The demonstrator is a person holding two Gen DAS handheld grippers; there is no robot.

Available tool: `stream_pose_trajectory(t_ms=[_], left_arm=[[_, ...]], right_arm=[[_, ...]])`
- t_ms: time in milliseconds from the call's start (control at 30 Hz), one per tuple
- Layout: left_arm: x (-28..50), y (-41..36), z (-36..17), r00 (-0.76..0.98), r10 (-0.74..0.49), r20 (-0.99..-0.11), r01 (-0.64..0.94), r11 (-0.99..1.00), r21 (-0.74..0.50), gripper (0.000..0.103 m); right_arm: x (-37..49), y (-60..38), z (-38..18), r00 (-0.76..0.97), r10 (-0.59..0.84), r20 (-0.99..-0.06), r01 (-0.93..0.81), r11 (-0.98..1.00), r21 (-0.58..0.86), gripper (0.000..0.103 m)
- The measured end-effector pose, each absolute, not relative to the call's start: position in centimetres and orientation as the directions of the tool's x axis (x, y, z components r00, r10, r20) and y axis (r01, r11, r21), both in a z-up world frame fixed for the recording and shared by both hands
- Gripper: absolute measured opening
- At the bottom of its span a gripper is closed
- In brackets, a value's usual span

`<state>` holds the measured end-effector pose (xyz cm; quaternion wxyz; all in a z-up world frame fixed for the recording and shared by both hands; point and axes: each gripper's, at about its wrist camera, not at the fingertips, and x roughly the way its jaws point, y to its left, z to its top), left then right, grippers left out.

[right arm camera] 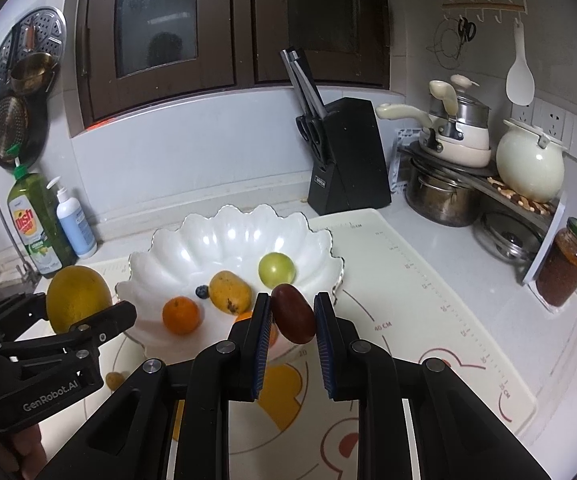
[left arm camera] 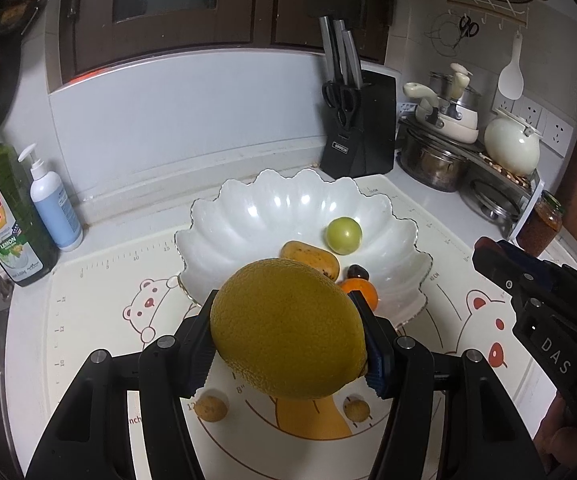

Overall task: Organize fruits
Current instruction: 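Lift the reddish date and pomelo and carry both over the white bowl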

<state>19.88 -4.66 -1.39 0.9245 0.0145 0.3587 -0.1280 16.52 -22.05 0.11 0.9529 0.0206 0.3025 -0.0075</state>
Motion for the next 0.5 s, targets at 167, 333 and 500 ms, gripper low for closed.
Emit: stream_pose_trajectory(t_ms=[167,333,500], left_arm=[[21.1,-4.4,-1.8,0.705,-0.225,-0.673,0.241,0.968,-0.07,0.06],[22.6,-4.4,-2.4,0.694,-0.23,-0.682,0.245,0.966,-0.077,0.06],[24.0,-4.6,-3.2,0.679,-0.235,-0.696,0.248,0.965,-0.085,0.06]], right_arm=[[17.9,-21.9,-0.1,0.814,0.0,-0.581,0.022,0.999,0.03,0.023],[19.2,-21.9,-0.5,0.81,-0.006,-0.587,0.025,0.999,0.025,0.023],[20.6,-22.0,-1.2,0.799,-0.004,-0.602,0.026,0.999,0.028,0.023]])
